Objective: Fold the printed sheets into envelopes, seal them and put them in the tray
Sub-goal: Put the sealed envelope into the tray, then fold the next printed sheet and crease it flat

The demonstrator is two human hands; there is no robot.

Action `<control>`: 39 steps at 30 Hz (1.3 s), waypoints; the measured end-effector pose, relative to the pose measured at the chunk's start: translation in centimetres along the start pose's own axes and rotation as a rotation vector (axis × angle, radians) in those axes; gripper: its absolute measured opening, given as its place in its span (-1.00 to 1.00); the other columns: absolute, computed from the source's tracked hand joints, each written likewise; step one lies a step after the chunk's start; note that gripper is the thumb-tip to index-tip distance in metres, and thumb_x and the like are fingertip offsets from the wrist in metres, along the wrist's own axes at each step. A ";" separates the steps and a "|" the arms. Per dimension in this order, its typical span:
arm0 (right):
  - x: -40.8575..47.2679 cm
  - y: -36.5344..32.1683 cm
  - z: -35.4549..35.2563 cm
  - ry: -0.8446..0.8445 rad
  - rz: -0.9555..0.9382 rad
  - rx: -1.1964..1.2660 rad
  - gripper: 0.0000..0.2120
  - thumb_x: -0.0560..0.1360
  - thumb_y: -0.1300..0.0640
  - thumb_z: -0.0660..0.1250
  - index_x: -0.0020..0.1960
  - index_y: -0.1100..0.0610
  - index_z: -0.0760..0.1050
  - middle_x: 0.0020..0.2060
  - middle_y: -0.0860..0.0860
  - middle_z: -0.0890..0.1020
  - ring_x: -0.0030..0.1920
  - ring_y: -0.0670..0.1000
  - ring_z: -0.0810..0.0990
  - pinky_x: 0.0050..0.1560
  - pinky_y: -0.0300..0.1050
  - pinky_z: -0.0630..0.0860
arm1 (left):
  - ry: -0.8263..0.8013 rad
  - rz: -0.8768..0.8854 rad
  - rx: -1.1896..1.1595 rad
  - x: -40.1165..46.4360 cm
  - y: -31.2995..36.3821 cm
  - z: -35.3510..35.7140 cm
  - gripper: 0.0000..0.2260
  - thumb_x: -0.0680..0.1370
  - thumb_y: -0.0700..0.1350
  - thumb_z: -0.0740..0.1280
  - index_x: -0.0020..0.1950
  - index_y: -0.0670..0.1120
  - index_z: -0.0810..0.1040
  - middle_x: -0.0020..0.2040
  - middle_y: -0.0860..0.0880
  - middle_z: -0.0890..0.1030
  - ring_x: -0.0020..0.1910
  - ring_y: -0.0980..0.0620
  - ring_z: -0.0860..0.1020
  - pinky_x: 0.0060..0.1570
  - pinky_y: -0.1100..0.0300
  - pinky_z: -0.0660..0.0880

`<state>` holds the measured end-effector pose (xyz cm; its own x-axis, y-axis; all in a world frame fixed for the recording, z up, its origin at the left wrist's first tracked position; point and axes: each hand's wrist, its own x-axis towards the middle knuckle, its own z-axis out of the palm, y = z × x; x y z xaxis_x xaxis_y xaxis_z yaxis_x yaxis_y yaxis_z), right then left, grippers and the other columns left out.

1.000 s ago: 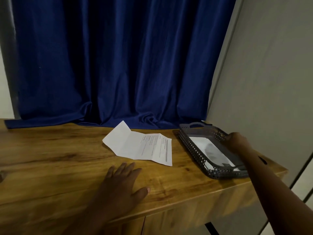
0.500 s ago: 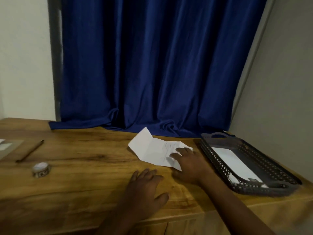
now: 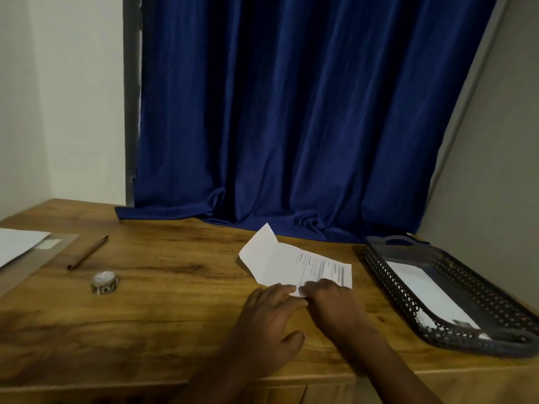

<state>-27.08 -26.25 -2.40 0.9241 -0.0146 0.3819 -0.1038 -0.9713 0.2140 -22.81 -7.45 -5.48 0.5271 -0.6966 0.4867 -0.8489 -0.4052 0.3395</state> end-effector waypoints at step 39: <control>3.3 -8.2 2.7 -0.402 0.004 0.425 -0.30 0.56 -0.45 -0.18 0.62 -0.21 -0.15 0.62 -0.16 -0.12 0.61 -0.08 -0.18 0.56 0.01 -0.19 | -0.355 -0.349 0.385 -7.1 -9.7 -8.1 -0.20 0.42 0.56 -0.27 0.61 0.27 -0.08 0.65 0.13 -0.11 0.62 0.04 -0.19 0.53 -0.22 -0.25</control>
<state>-22.18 -19.00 -5.30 0.9996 -0.0272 -0.0070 -0.0280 -0.9798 -0.1980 -17.96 6.23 -5.72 0.7866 -0.6122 0.0803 -0.6173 -0.7823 0.0833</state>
